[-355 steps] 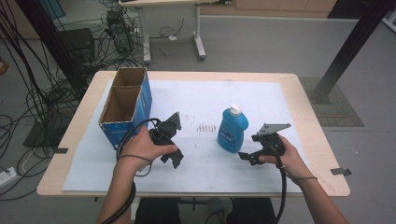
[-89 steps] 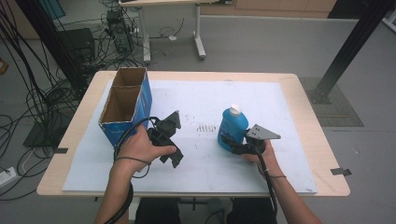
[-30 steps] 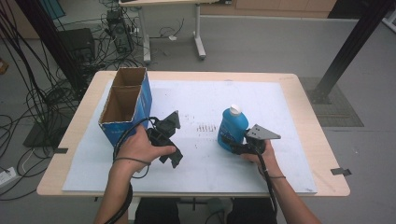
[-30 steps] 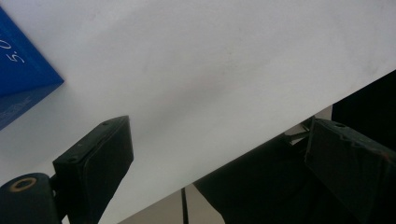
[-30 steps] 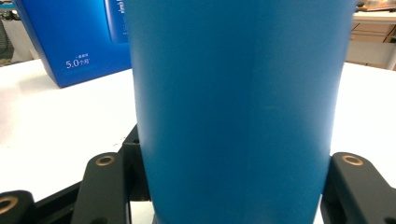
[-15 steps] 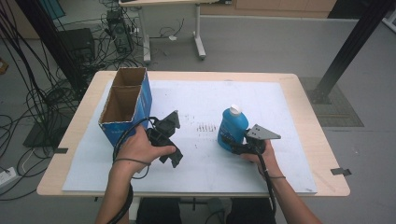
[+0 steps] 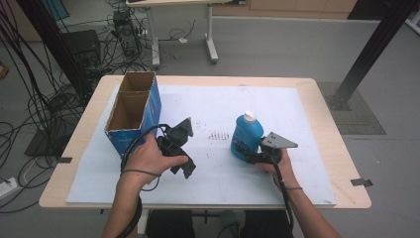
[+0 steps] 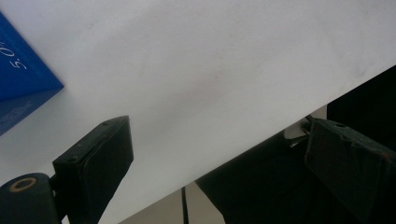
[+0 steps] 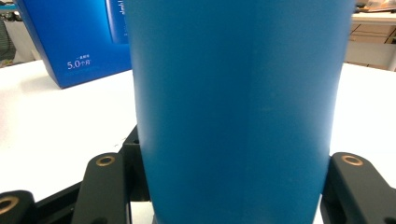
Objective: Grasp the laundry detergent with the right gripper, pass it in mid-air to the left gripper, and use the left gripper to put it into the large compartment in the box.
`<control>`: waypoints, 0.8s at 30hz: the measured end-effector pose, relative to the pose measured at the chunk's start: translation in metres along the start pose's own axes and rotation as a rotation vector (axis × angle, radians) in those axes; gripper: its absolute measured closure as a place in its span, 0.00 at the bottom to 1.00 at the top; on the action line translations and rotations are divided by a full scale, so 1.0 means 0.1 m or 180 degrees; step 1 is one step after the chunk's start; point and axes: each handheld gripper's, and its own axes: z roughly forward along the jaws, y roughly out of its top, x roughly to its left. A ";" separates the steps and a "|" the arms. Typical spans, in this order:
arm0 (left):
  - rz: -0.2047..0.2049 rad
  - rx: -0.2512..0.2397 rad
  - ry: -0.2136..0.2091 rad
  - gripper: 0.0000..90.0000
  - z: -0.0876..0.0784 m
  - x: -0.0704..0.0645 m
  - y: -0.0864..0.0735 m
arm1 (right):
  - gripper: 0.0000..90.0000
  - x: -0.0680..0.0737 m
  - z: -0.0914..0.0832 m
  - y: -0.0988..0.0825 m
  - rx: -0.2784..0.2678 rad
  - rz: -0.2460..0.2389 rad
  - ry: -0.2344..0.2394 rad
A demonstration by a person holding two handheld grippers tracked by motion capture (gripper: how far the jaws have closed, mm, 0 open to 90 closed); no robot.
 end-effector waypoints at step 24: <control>0.0395 -0.0103 -0.0012 0.09 -0.34 -0.04 0.02 | 0.46 0.05 0.00 0.19 0.0021 -0.0019 0.0313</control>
